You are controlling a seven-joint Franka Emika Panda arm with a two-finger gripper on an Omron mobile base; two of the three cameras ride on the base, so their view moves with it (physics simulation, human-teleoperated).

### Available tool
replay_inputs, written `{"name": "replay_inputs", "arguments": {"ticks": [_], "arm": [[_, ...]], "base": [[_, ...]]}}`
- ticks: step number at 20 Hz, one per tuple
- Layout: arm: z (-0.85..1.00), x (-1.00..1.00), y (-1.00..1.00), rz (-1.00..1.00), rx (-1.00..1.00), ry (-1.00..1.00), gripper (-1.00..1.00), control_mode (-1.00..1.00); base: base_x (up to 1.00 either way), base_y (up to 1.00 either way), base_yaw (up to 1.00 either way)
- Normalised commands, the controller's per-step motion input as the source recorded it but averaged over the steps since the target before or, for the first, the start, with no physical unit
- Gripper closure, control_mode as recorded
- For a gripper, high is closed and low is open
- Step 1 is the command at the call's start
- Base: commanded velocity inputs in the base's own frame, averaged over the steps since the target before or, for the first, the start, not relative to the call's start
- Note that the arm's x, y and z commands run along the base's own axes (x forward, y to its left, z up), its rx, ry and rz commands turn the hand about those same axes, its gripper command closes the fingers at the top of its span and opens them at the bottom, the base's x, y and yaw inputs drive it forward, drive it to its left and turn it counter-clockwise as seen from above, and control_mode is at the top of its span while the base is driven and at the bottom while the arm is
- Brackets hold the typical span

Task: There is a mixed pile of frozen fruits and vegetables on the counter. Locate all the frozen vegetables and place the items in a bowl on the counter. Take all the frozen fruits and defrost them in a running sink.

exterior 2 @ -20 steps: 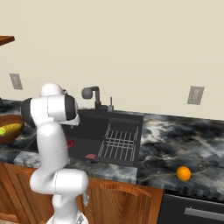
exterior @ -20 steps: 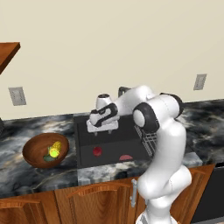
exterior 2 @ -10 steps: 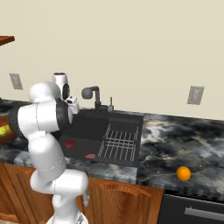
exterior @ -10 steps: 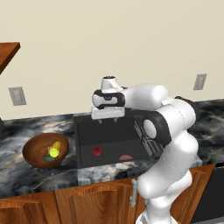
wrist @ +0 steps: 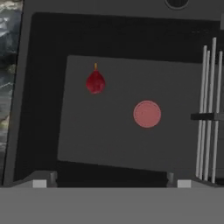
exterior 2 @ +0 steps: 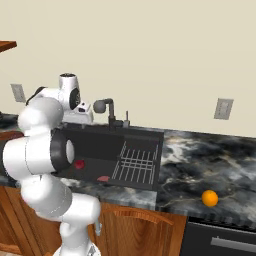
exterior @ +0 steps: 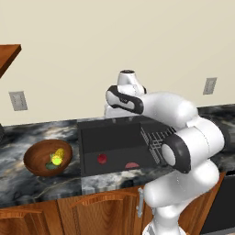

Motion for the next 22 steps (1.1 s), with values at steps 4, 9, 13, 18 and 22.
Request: {"name": "replay_inputs", "arguments": {"ticks": [4,9,13,18,22], "arm": [[0.01,-0.47,-0.43,0.04,0.07,-0.11,-1.00,-1.00],[0.21,-0.51,-0.43,0.06,-0.01,-0.29,-1.00,-1.00],[0.41,-0.23,-0.50,-0.02,-0.07,0.01,-1.00,-1.00],[0.15,-0.19,-0.56,-0.17,-0.10,0.08,-1.00,-1.00],[0.17,0.00,-0.57,-0.24,-0.14,0.08,-1.00,-1.00]], "base": [[0.00,0.00,0.00],[0.00,0.00,0.00],[0.00,0.00,0.00],[0.00,0.00,0.00],[0.00,0.00,0.00]]}}
